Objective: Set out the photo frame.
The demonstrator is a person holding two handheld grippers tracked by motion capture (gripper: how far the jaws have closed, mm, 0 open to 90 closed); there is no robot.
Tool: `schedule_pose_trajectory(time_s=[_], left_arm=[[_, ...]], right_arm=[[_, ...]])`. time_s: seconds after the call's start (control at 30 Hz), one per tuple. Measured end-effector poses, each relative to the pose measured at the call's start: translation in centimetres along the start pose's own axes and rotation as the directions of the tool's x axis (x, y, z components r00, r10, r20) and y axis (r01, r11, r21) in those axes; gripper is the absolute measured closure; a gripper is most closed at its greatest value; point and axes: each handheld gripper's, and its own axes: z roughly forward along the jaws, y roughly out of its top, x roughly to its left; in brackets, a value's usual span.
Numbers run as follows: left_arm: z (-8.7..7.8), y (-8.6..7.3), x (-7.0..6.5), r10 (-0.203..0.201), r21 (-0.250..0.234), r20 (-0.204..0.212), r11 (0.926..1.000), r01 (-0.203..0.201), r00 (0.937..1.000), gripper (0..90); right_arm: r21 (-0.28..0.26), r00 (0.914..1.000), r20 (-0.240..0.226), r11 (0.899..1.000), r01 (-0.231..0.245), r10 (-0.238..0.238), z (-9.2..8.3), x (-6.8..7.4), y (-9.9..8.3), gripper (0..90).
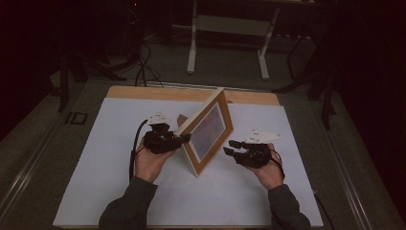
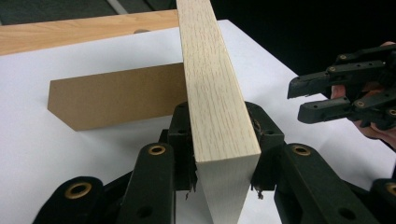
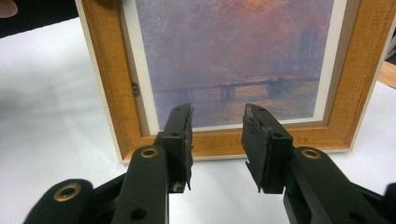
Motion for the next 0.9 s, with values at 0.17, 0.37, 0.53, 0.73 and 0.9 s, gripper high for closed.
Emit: schedule_pose_trajectory(time_s=[0.17,0.37,0.53,0.73,0.9], left_arm=[[-0.3,0.1,0.8,0.005,0.002,0.030,1.0000,-0.005,0.9996,69.2],[-0.5,0.4,2.0,0.022,0.027,0.085,0.9993,-0.024,0.9961,69.0],[-0.8,0.5,3.1,0.013,0.032,0.134,0.9994,-0.017,0.9909,69.6],[-1.0,0.5,4.0,0.022,0.035,0.174,0.9990,-0.028,0.9845,69.5],[-1.3,0.6,4.8,0.037,0.045,0.207,0.9978,-0.047,0.9776,69.5]], right_arm=[[-0.001,1.0000,0.002,1.000,-0.003,0.003,0.0,0.0,0.0,61.9],[0.001,1.0000,0.005,1.000,0.003,-0.003,0.0,-0.2,0.2,61.6],[0.003,0.9999,0.009,1.000,0.005,-0.005,-0.1,-0.3,0.4,61.5],[0.005,0.9998,0.017,1.000,0.007,-0.007,-0.1,-0.6,0.7,61.3],[0.003,0.9994,0.034,1.000,0.006,-0.007,-0.2,-1.1,1.2,60.2]])
